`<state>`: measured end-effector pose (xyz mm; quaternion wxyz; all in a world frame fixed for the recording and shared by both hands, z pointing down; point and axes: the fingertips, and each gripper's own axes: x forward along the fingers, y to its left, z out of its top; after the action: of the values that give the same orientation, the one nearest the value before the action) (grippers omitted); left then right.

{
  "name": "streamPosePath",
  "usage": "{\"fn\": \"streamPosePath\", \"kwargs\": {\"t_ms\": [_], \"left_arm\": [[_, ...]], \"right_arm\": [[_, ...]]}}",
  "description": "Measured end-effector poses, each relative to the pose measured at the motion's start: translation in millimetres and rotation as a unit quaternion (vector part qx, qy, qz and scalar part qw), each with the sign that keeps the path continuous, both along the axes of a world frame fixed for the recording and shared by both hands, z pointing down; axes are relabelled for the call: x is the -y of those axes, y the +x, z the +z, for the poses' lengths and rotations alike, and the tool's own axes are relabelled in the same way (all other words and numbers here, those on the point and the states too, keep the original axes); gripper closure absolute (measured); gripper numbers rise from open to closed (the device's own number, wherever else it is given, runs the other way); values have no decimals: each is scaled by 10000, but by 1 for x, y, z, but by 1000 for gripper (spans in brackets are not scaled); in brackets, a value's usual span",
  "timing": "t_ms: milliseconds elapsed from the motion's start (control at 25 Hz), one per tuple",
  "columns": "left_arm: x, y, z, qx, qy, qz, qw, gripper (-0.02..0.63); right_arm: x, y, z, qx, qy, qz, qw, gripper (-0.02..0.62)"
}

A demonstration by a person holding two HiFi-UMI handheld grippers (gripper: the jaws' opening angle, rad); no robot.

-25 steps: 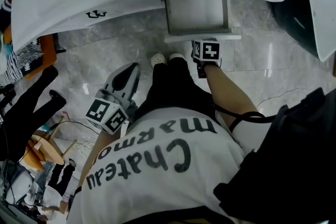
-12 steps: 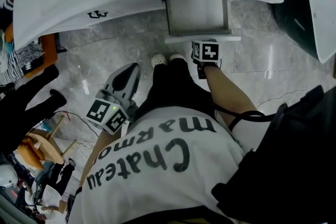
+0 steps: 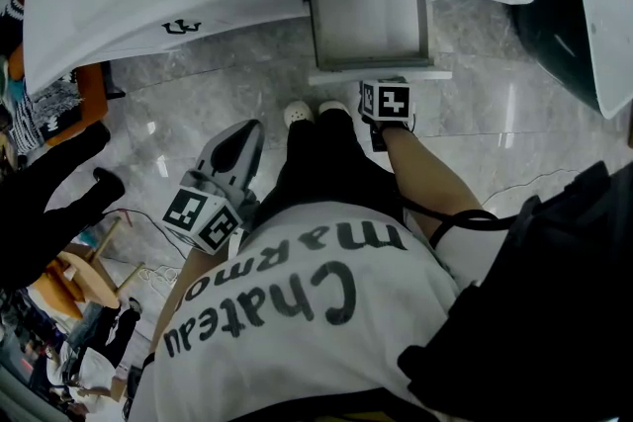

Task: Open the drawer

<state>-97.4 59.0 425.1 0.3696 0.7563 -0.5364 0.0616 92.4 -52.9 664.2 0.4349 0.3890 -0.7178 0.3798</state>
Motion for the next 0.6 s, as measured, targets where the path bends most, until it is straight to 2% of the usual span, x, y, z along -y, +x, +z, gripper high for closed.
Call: {"fn": "streamPosePath", "kwargs": {"t_ms": [600], "left_arm": [[-7, 4, -5, 50, -4, -76, 10000, 605]], "right_arm": [[-8, 4, 1, -20, -27, -59, 10000, 454]]}}
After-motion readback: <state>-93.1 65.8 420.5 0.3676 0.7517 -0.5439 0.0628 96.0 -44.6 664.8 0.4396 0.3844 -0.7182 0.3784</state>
